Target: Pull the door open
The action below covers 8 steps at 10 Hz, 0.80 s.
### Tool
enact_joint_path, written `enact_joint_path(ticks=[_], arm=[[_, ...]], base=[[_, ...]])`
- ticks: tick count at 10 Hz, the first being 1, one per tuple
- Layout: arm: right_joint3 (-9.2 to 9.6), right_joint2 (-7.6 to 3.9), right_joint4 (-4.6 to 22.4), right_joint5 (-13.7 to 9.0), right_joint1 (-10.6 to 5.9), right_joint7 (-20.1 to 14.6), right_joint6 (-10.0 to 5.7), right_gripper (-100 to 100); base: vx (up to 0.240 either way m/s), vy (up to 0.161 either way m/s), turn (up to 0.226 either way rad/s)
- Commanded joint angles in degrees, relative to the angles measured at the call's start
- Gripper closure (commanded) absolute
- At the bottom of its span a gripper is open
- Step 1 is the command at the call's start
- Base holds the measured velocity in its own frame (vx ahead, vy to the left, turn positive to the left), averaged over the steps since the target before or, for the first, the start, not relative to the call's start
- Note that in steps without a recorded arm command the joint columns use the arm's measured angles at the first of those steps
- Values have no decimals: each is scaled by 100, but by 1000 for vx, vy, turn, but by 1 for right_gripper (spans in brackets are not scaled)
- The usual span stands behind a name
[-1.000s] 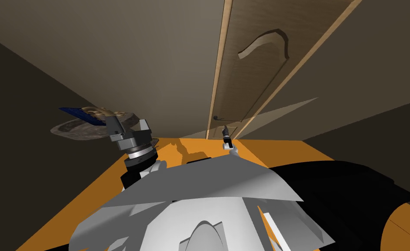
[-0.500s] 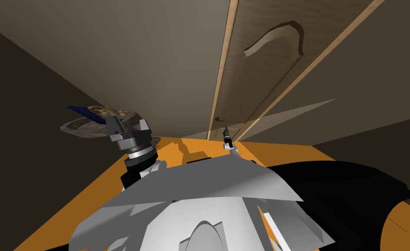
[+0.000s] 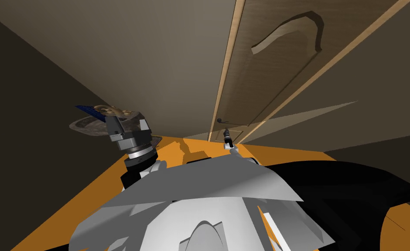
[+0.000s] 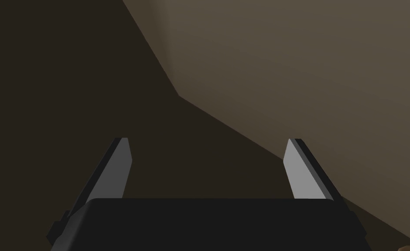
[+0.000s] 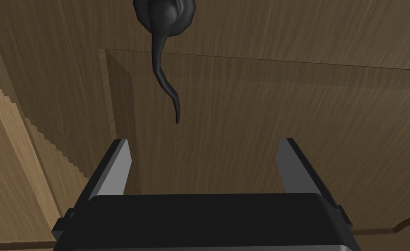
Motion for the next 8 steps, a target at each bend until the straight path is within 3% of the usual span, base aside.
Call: enact_joint_path(ticks=[1,4,6,8], arm=[[-33,-33,270,-2,-118,1,-57,-100],[-108,-101,706,-7,-305,3,-94,-100],[-126,-118,811,-9,-350,4,-102,-100],[-200,-183,1233,-14,-530,5,-138,-100]], base=[[37,-13,48],[49,-30,91],[41,-17,33],[62,-34,119]])
